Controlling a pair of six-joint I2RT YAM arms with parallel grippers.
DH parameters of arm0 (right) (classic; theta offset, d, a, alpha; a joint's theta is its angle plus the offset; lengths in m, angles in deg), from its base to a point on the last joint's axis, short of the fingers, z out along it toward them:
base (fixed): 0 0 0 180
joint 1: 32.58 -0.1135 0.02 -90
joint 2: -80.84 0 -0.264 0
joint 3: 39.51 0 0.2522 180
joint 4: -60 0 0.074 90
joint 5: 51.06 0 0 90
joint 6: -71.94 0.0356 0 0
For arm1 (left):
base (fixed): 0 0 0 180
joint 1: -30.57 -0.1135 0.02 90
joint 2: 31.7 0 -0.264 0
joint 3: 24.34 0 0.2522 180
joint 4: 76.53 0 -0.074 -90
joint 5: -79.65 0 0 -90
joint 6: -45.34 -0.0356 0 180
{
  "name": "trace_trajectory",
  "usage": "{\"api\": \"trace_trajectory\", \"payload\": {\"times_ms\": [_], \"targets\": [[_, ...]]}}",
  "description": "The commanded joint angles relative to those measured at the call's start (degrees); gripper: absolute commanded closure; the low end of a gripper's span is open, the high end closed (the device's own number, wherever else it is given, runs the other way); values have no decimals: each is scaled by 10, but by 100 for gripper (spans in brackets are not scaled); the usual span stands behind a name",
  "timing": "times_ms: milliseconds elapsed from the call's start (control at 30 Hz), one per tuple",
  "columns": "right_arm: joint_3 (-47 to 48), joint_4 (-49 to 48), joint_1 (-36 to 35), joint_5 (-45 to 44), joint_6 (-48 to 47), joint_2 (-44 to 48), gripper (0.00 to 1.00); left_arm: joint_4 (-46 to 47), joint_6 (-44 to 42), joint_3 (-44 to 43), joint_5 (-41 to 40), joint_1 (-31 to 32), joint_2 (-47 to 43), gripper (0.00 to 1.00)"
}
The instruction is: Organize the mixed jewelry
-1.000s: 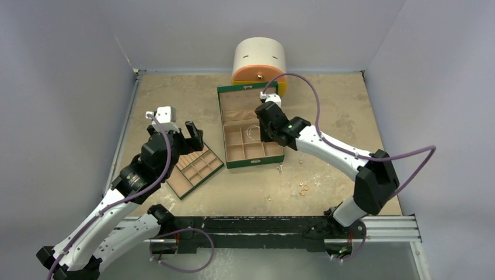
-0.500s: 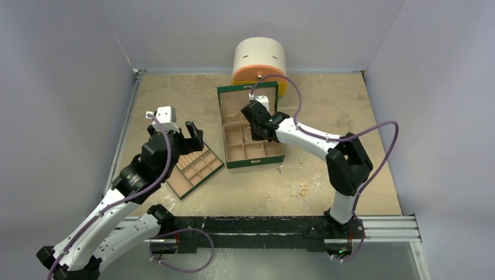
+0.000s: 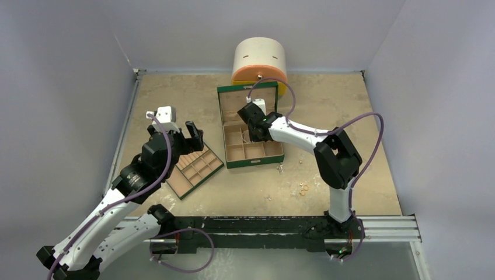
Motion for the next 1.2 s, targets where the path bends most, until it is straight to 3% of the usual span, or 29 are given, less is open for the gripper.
{"api": "trace_trajectory", "payload": {"times_ms": [0, 600, 933, 1167], "targets": [[25, -10, 9, -8, 13, -2, 100, 17, 4, -19, -4, -4, -1, 12], [47, -15, 23, -1, 38, -31, 100, 17, 4, -19, -5, -4, 0, 12], [58, -9, 24, -1, 49, -38, 70, 17, 4, -19, -5, -4, 1, 12], [43, -9, 25, 4, 57, -9, 68, 15, 3, -19, -5, -4, 4, 12]]}}
